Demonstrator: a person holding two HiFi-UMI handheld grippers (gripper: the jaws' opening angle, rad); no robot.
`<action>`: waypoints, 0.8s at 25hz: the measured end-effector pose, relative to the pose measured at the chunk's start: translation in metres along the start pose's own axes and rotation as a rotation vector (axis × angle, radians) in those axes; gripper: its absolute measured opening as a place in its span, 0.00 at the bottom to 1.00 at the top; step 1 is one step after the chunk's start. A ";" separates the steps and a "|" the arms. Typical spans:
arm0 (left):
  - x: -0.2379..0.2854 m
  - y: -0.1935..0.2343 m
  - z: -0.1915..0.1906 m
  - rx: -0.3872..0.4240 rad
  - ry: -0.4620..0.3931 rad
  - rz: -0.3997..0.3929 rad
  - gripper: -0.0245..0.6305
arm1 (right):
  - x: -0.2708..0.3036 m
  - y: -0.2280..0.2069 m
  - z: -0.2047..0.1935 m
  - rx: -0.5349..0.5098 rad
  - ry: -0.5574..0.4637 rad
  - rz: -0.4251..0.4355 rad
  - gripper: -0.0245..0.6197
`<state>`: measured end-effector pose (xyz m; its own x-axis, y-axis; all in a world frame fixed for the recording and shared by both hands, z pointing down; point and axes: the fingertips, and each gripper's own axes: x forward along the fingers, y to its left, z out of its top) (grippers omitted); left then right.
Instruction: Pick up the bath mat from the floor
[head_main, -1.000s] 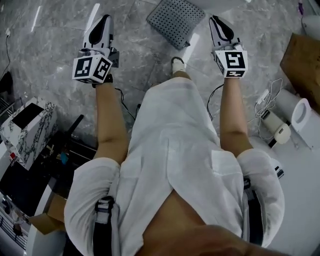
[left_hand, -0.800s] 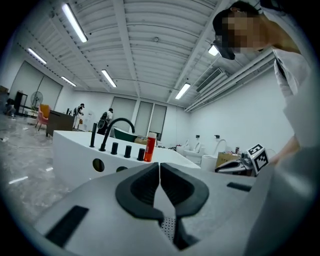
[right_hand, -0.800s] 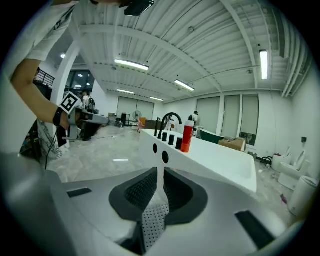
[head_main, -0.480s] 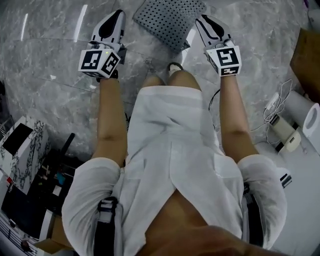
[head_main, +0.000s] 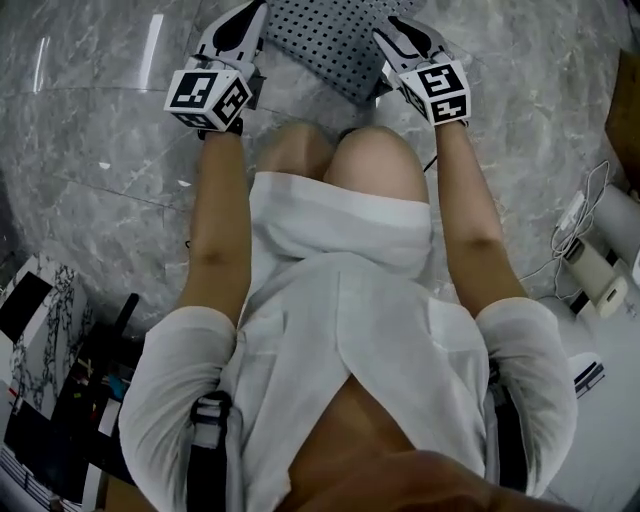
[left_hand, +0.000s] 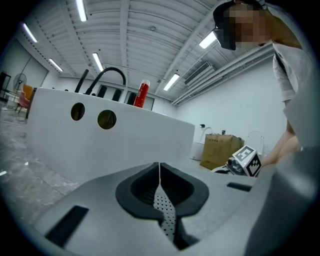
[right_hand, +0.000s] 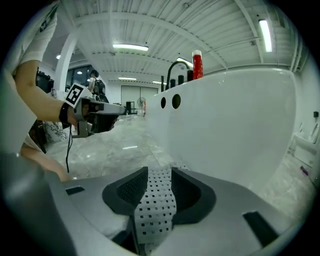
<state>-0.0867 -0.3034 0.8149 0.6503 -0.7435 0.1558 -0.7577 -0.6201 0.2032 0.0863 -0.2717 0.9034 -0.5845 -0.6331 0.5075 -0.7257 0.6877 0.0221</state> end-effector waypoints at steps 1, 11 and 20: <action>0.002 -0.002 -0.008 0.003 0.008 -0.006 0.06 | 0.005 0.003 -0.013 0.019 0.020 0.005 0.30; 0.003 -0.017 -0.038 0.010 0.044 -0.050 0.06 | 0.018 0.033 -0.128 0.157 0.251 -0.019 0.32; 0.004 -0.031 -0.047 0.015 0.025 -0.063 0.06 | 0.022 0.049 -0.196 0.372 0.440 -0.025 0.32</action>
<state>-0.0580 -0.2752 0.8541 0.6977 -0.6966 0.1672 -0.7159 -0.6692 0.1991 0.1093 -0.1818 1.0845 -0.4169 -0.3854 0.8232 -0.8627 0.4529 -0.2249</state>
